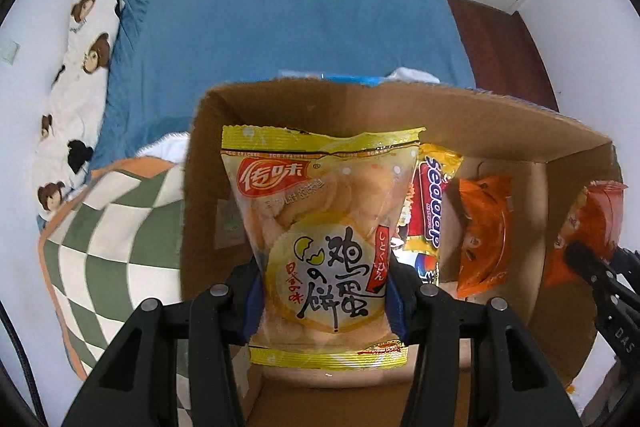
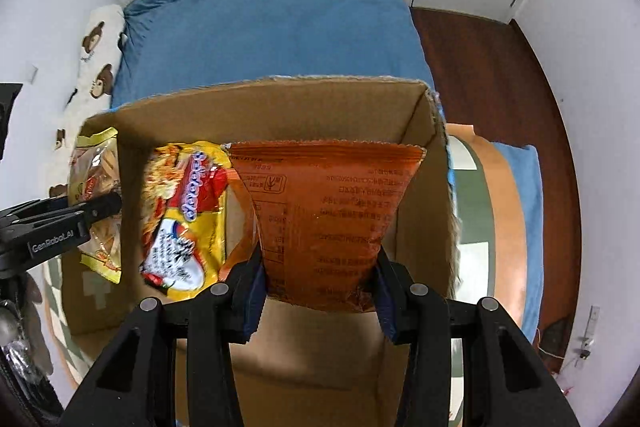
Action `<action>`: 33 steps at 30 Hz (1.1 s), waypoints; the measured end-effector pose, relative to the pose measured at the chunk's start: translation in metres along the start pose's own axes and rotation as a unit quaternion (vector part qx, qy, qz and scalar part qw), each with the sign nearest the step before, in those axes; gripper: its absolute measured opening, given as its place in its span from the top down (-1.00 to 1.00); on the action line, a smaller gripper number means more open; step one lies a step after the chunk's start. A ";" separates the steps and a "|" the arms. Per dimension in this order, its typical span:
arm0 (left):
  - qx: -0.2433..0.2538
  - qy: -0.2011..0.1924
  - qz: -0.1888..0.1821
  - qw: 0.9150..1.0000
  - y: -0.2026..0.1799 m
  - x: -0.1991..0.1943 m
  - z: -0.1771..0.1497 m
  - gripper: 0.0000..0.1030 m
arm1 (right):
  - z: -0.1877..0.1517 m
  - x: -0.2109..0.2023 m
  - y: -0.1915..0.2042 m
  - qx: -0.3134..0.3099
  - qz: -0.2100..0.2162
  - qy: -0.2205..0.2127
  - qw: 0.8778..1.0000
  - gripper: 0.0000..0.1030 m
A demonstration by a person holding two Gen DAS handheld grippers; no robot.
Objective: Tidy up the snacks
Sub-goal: 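Carry both bags into the cardboard box and open both tools, then lift both tools out of the box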
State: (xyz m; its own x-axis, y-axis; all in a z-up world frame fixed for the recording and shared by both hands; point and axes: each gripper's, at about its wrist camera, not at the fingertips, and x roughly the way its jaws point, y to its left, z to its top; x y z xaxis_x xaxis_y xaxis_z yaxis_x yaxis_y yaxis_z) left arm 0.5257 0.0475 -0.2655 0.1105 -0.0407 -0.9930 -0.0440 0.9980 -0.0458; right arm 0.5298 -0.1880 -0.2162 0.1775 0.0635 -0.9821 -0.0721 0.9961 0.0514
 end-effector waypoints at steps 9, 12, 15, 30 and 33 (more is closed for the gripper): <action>-0.006 -0.008 -0.027 1.000 0.004 0.009 -0.005 -0.76 | 0.005 0.026 -0.009 0.022 0.010 0.027 0.999 -0.72; -0.011 -0.016 -0.029 0.999 0.004 0.007 -0.009 -0.76 | 0.002 0.027 -0.009 0.024 0.015 0.028 0.999 -0.77; -0.015 -0.026 -0.031 0.999 0.000 0.000 -0.015 -0.76 | -0.003 0.024 -0.008 0.024 0.014 0.021 0.999 -0.77; -0.002 -0.145 -0.019 0.989 -0.021 -0.059 -0.090 -0.76 | -0.060 -0.019 0.002 0.003 0.012 -0.056 0.998 -0.77; -0.001 -0.168 -0.016 0.986 -0.024 -0.074 -0.105 -0.76 | -0.075 -0.033 0.002 0.002 0.017 -0.077 0.997 -0.77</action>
State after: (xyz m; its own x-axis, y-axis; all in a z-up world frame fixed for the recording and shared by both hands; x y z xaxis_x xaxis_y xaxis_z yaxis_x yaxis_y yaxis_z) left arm 0.4139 0.0218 -0.2024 0.4339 -0.0526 -0.8994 -0.0367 0.9964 -0.0759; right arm 0.4499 -0.1926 -0.1970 0.3234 0.1057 -0.9403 -0.0759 0.9934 0.0856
